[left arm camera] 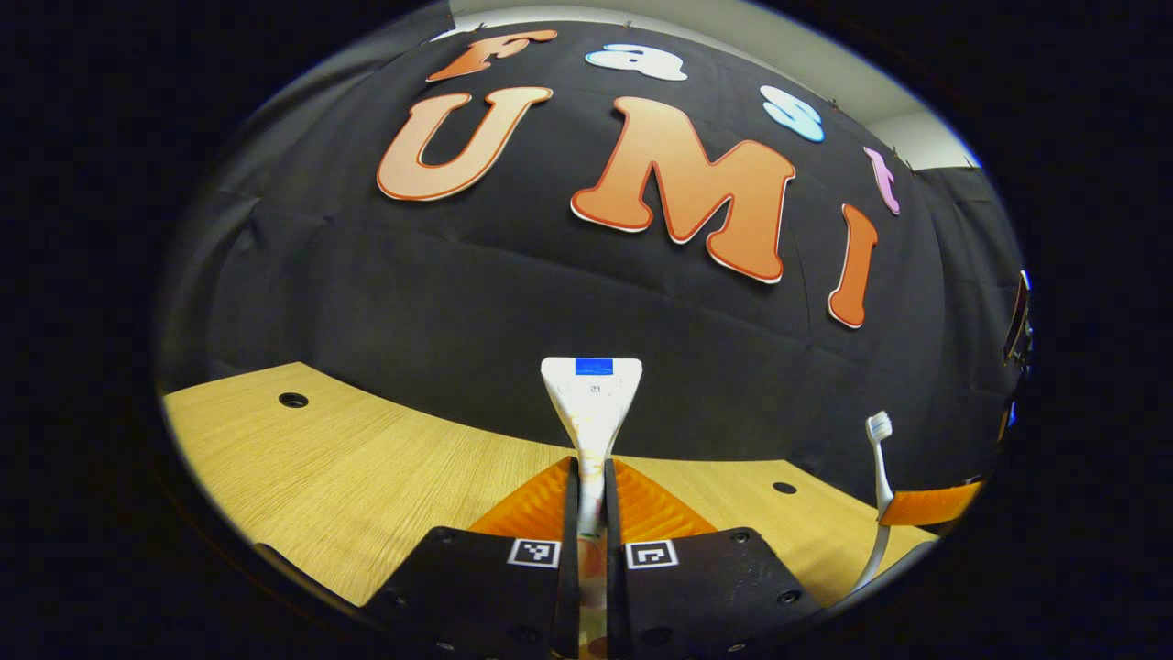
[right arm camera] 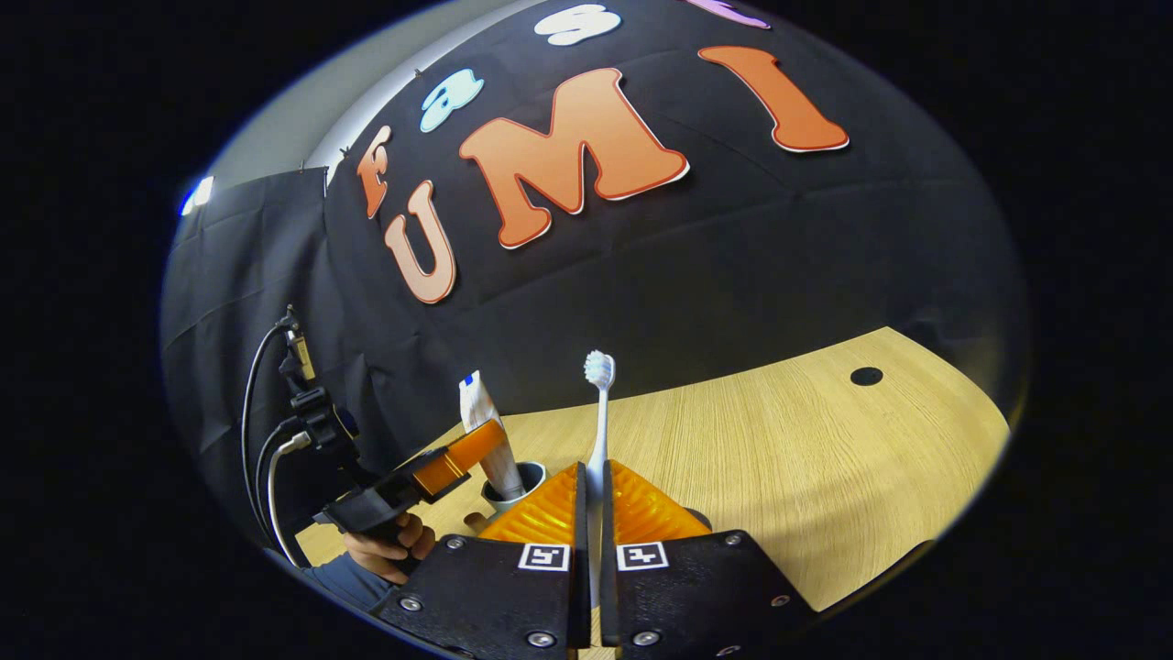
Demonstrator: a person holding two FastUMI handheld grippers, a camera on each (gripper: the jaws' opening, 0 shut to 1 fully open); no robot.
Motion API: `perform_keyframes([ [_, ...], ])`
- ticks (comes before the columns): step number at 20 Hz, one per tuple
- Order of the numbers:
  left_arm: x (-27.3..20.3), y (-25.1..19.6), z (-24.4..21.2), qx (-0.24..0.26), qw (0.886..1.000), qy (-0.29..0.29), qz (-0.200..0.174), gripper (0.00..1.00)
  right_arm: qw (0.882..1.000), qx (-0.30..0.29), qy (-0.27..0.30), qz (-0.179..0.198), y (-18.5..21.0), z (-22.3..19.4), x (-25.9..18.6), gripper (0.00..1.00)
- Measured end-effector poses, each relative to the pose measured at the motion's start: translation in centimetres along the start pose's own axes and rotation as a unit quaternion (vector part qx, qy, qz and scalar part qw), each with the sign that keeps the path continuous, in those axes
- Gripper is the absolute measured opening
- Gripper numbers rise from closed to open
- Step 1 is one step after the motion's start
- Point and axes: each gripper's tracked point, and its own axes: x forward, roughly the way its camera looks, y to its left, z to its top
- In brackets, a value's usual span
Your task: Put the toothbrush and toothpaste on the desktop into the cup, then pick up the cup and place it on the coaster on the desktop.
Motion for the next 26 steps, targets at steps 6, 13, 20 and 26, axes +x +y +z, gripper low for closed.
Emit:
perform_keyframes([
  [6, -1.2, 0.1, -1.8, 0.013, 0.999, 0.031, 0.0, 0.11, 1.0, 0.012, 0.008, -0.003, -0.2, -0.3, 0.3, 0.04],
  [13, -2.4, -0.4, -3.1, 0.008, 0.998, 0.065, -0.021, 0.26, 1.0, 0.009, -0.018, 0.002, 0.5, 1.5, 0.6, 0.04],
  [20, -5.3, 0.1, -0.3, 0.041, 0.999, 0.019, -0.018, 0.8, 0.997, 0.02, -0.064, 0.025, 2.8, 4.1, 2.2, 0.05],
  [26, -7.8, 1.1, 1.6, 0.05, 0.998, -0.03, -0.014, 0.8, 0.99, -0.009, -0.133, 0.056, 5.5, 7.4, 3.8, 0.04],
])
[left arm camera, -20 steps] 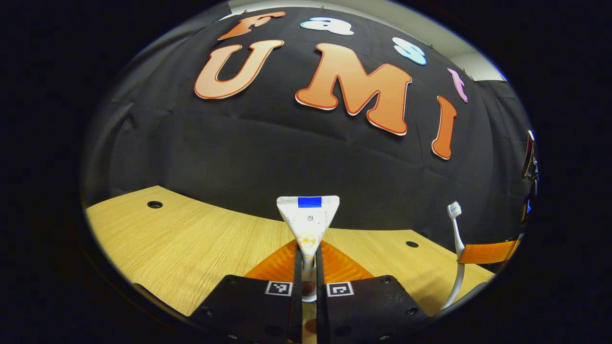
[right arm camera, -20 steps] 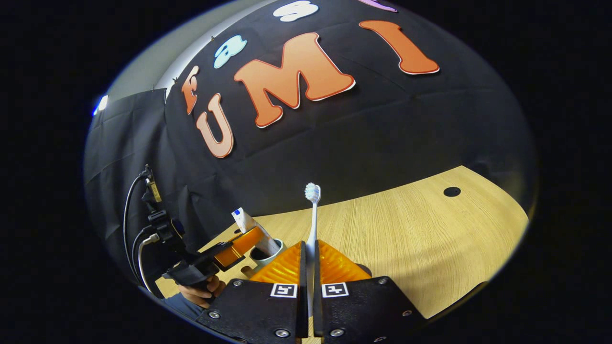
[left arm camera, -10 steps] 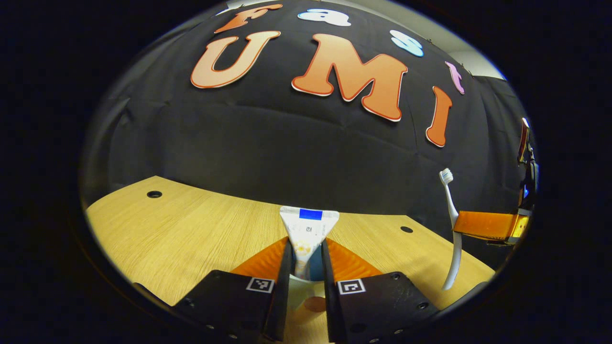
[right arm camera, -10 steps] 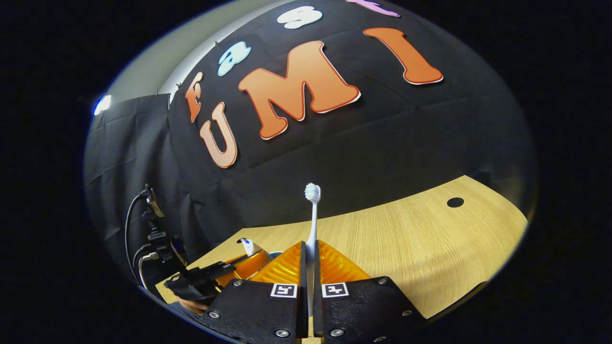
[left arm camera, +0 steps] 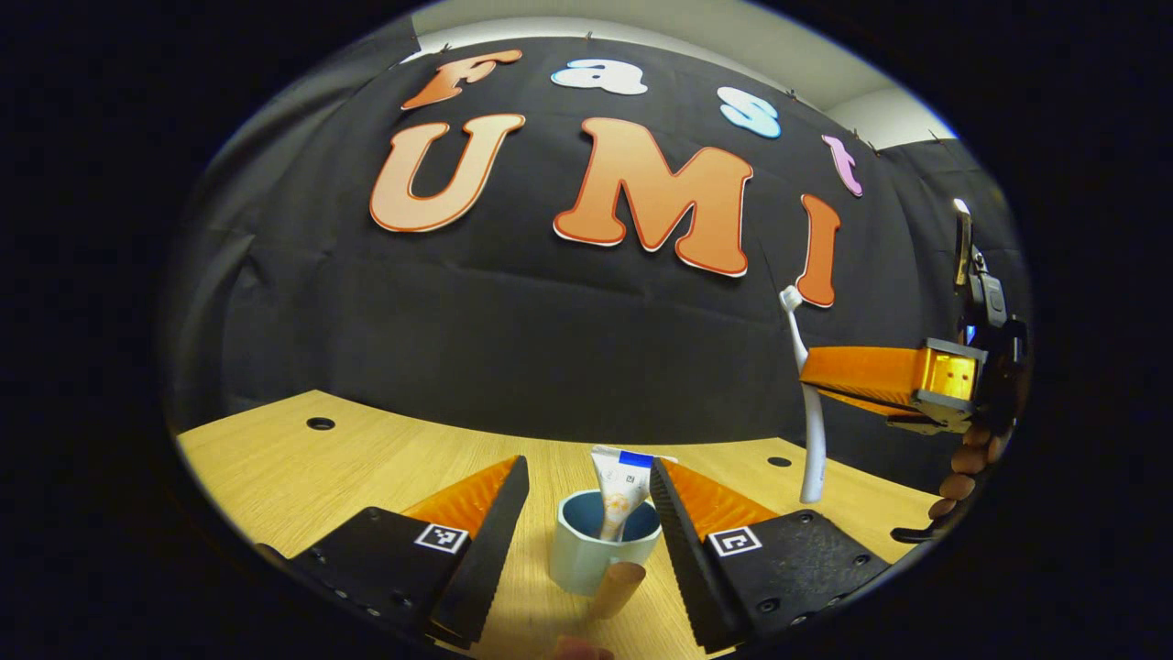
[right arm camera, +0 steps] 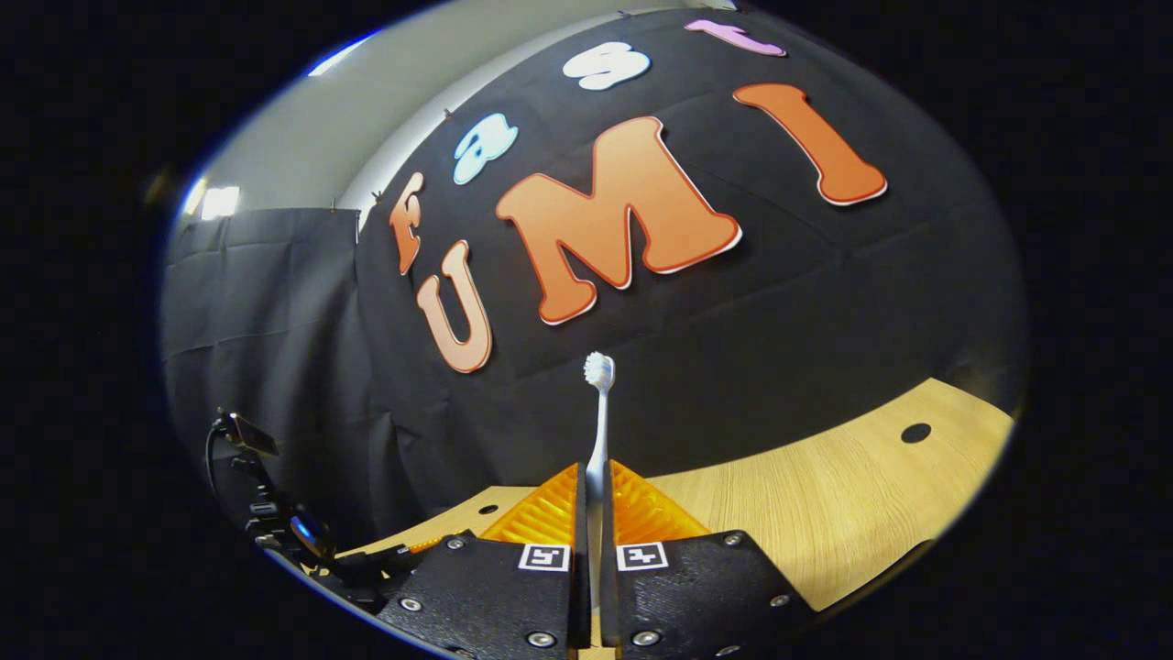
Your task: Put the toothbrush and toothpaste on the desktop into the cup, then pick up the cup and place it on the coaster on the desktop.
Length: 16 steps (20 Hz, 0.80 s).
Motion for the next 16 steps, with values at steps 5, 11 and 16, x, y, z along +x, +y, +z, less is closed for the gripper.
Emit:
perform_keyframes([
  [5, -1.8, 1.9, 2.2, 0.025, 0.999, -0.03, 0.021, 0.8, 0.999, -0.023, -0.04, 0.028, 1.9, 0.2, 2.9, 0.05],
  [11, -2.8, 3.3, 2.3, 0.036, 0.998, -0.041, 0.04, 0.8, 0.998, -0.006, -0.047, 0.05, 2.3, -2.5, 6.2, 0.05],
  [16, -2.5, 3.8, 0.7, 0.028, 0.998, -0.024, 0.045, 0.8, 0.998, -0.003, -0.04, 0.048, 1.8, -5.4, 7.9, 0.04],
])
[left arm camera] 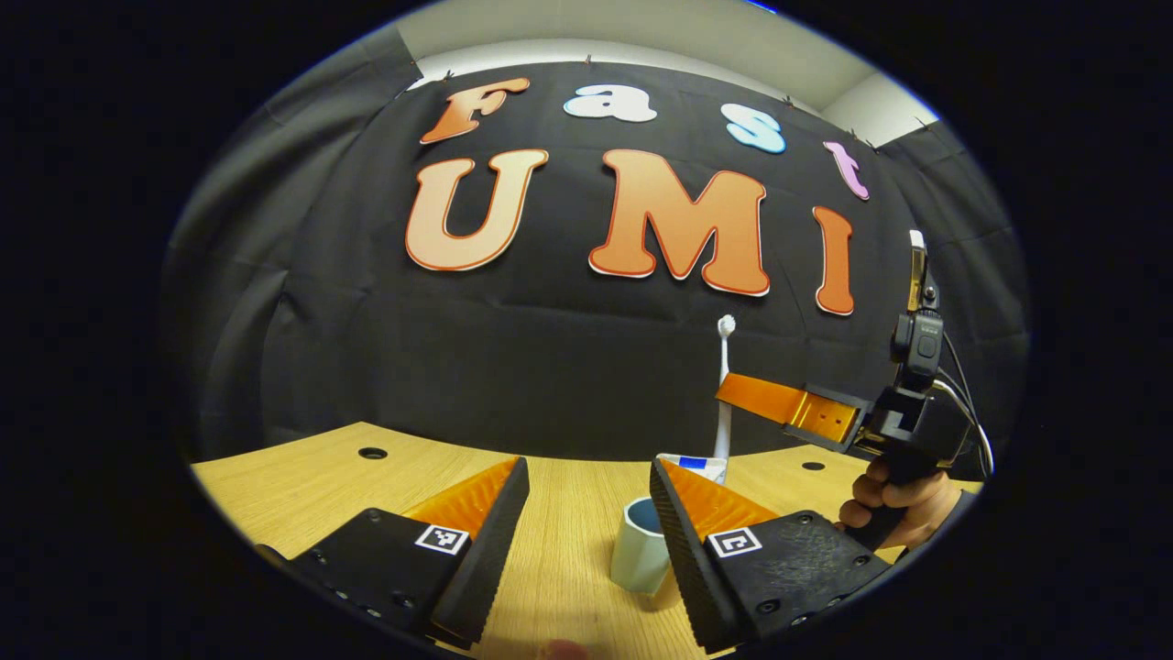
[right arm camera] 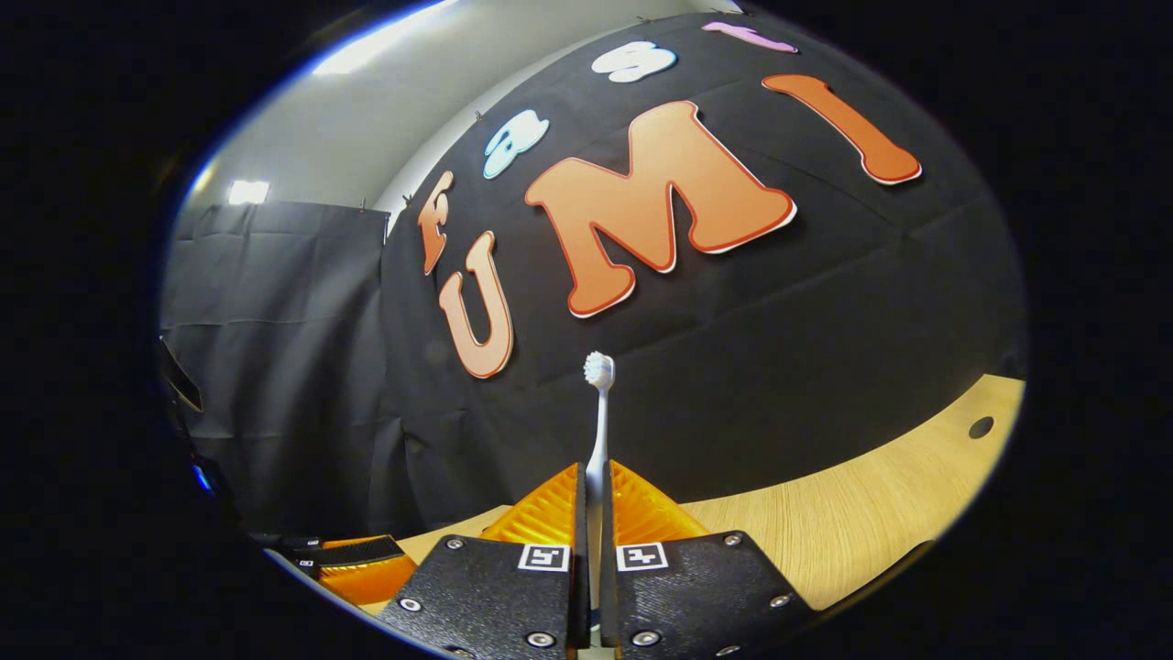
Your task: Put the toothbrush and toothpaste on the desktop into the cup, then pick up the cup and place it on the coaster on the desktop.
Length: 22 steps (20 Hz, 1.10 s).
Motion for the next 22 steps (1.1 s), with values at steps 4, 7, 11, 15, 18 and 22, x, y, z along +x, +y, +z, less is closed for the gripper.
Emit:
perform_keyframes([
  [4, 0.0, 0.4, -1.1, -0.003, 1.0, 0.013, 0.006, 0.8, 1.0, -0.009, -0.003, -0.001, -0.5, -1.7, 0.8, 0.05],
  [7, 0.0, 0.6, -1.6, -0.012, 1.0, 0.018, 0.007, 0.95, 1.0, -0.01, 0.018, -0.002, -0.4, -3.2, 0.6, 0.05],
  [11, -0.2, -0.1, -1.5, -0.005, 1.0, 0.026, 0.005, 0.95, 0.999, -0.024, 0.037, 0.001, 0.0, -4.1, -0.4, 0.07],
  [15, -0.4, -0.9, -0.9, -0.001, 0.999, 0.033, 0.004, 0.98, 0.996, -0.051, 0.075, -0.01, -0.6, -5.2, -1.5, 0.09],
  [18, -0.4, -1.5, -1.0, -0.001, 0.999, 0.044, -0.003, 0.97, 0.995, -0.049, 0.09, -0.01, -0.6, -5.2, -2.8, 0.11],
  [22, -0.2, -2.4, -1.1, -0.002, 0.997, 0.074, -0.007, 0.97, 0.992, -0.07, 0.105, -0.015, -0.9, -4.5, -4.8, 0.17],
])
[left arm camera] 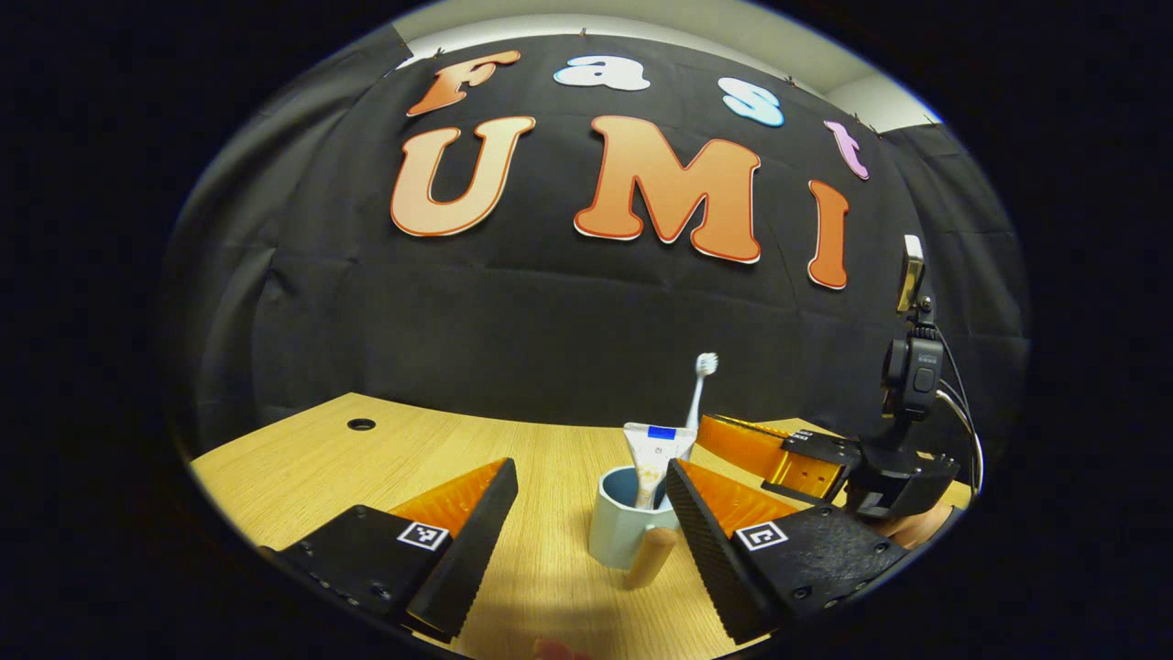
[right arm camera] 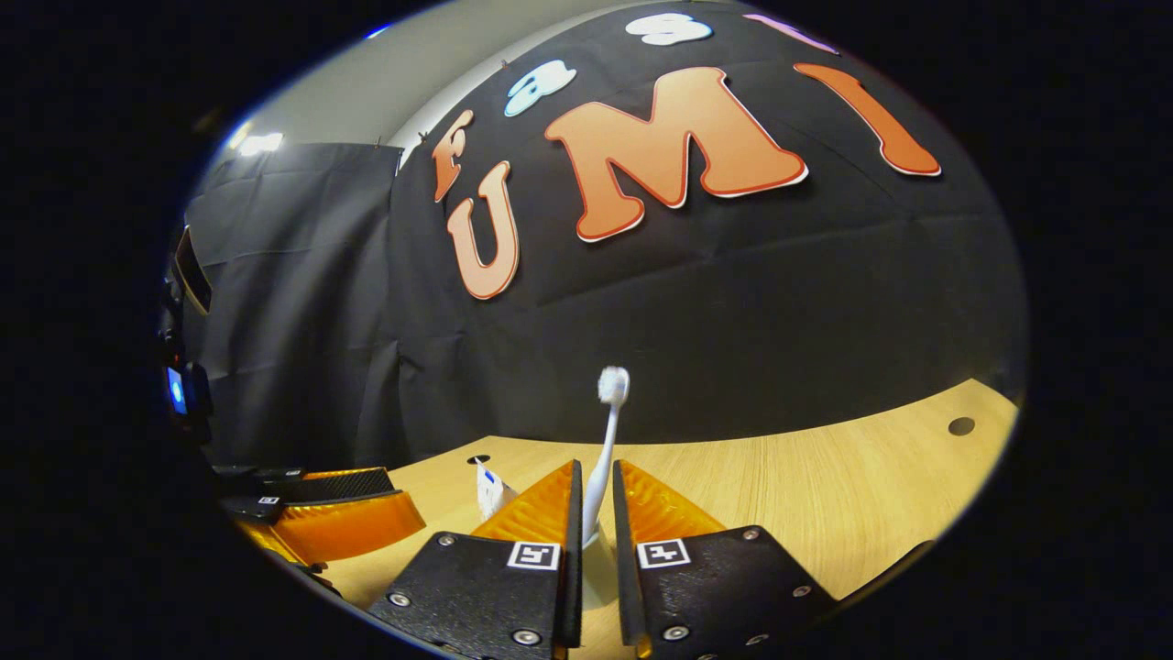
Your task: Put the toothbrush and toothpaste on the desktop into the cup, then pick up the cup and place it on the coaster on the desktop.
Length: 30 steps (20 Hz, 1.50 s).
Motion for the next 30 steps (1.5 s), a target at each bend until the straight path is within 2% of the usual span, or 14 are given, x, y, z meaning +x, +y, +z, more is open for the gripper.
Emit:
perform_keyframes([
  [2, 0.1, -0.3, 0.7, 0.0, 1.0, 0.018, -0.009, 0.98, 1.0, -0.003, 0.012, -0.022, -1.2, -0.1, -0.9, 0.29],
  [5, -0.1, -1.5, 2.8, -0.002, 0.999, 0.032, -0.025, 0.98, 0.999, -0.009, 0.008, -0.037, -1.7, 0.7, -2.8, 0.45],
  [6, 0.0, -1.8, 3.2, 0.001, 0.999, 0.041, -0.031, 0.97, 0.999, -0.016, 0.0, -0.043, -2.1, 1.3, -3.3, 0.55],
  [9, 0.1, -4.0, 4.3, -0.038, 0.993, 0.075, -0.08, 0.98, 0.998, -0.032, -0.025, -0.053, -2.9, 3.2, -5.4, 0.78],
  [10, 0.2, -4.4, 4.5, -0.041, 0.991, 0.09, -0.089, 0.97, 0.997, -0.034, -0.028, -0.056, -3.1, 3.6, -6.0, 0.79],
  [13, 1.4, -4.6, 3.6, -0.005, 0.988, 0.133, -0.076, 0.97, 0.997, -0.044, -0.019, -0.066, -4.0, 4.1, -8.1, 0.86],
  [17, 2.7, -4.6, -0.5, -0.002, 0.972, 0.223, -0.068, 0.98, 0.995, -0.065, -0.025, -0.073, -4.3, 5.3, -10.8, 0.86],
  [20, 3.0, -5.2, -2.9, 0.01, 0.95, 0.305, -0.074, 0.98, 0.994, -0.066, -0.021, -0.08, -4.7, 5.4, -12.3, 0.87],
  [24, 3.4, -5.0, -4.8, 0.052, 0.922, 0.38, -0.06, 1.0, 0.993, -0.073, -0.009, -0.087, -4.9, 5.3, -14.0, 0.87],
  [27, 3.9, -4.0, -6.6, 0.069, 0.909, 0.409, -0.044, 0.98, 0.992, -0.078, -0.001, -0.102, -5.5, 4.9, -15.1, 0.87],
  [30, 4.0, -3.3, -8.5, 0.067, 0.898, 0.434, -0.034, 0.98, 0.992, -0.078, 0.004, -0.099, -5.0, 4.2, -15.6, 0.87],
])
